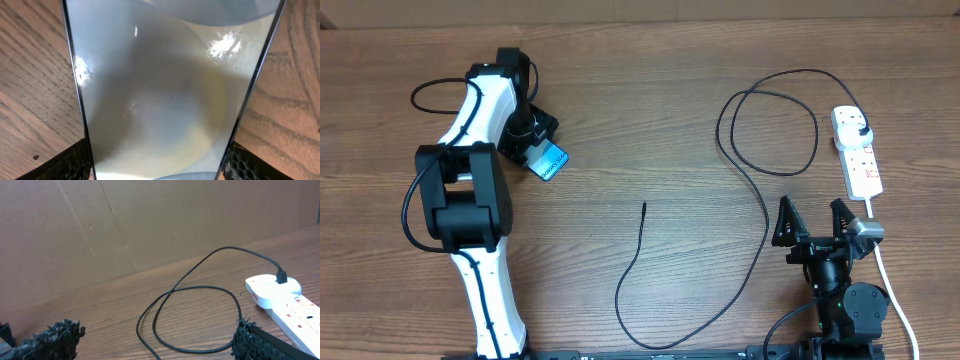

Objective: Plug charger to phone and switch on socket
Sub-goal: 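Lift the phone upright with the left gripper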

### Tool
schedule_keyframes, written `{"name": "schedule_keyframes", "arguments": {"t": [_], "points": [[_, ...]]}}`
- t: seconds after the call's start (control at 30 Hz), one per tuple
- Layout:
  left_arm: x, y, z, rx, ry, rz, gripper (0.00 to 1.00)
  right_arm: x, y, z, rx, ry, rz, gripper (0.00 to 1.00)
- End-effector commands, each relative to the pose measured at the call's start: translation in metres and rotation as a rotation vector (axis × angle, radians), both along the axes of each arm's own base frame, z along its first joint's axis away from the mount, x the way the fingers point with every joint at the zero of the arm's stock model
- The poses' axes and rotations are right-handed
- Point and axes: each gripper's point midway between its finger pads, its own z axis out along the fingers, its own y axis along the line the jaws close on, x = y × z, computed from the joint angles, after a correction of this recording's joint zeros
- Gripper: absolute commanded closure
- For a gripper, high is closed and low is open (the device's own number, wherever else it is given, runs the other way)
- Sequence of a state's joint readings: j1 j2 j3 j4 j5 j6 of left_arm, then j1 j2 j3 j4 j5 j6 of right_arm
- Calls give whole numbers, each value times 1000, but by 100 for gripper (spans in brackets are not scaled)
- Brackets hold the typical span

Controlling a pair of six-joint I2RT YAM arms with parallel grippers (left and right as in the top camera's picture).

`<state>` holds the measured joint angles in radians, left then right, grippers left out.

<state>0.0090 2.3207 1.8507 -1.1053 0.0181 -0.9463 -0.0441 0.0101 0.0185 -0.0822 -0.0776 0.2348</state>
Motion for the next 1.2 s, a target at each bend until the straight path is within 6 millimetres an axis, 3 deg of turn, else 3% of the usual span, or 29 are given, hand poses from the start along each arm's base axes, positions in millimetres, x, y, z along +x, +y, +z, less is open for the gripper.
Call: {"name": "schedule_keyframes", "arguments": {"t": [0.0,0.17,0.27,0.33,0.43,0.5,0.7,1.17], "points": [[24,1,27,-4,-60,-25,96,0,0,-3,-3,2,0,0],[45,-12,87,-81,-149,-37,96,0,0,-3,-3,2,-1,0],[47,-57,111,-348,-173,-57,96,0,0,-3,-3,2,0,0],[35,-93,129,-588,-138,-64,96,0,0,-3,-3,2,-1,0],[14,-123,153,-816,-47,-36,96,0,0,-3,-3,2,0,0],[0,-137,172,-956,24,2,96,0,0,-3,-3,2,-1,0],[-13,-159,217,-1237,61,8,96,0,0,-3,-3,2,-1,0],[-12,-159,221,-1261,57,12,96,0,0,-3,-3,2,0,0]]}}
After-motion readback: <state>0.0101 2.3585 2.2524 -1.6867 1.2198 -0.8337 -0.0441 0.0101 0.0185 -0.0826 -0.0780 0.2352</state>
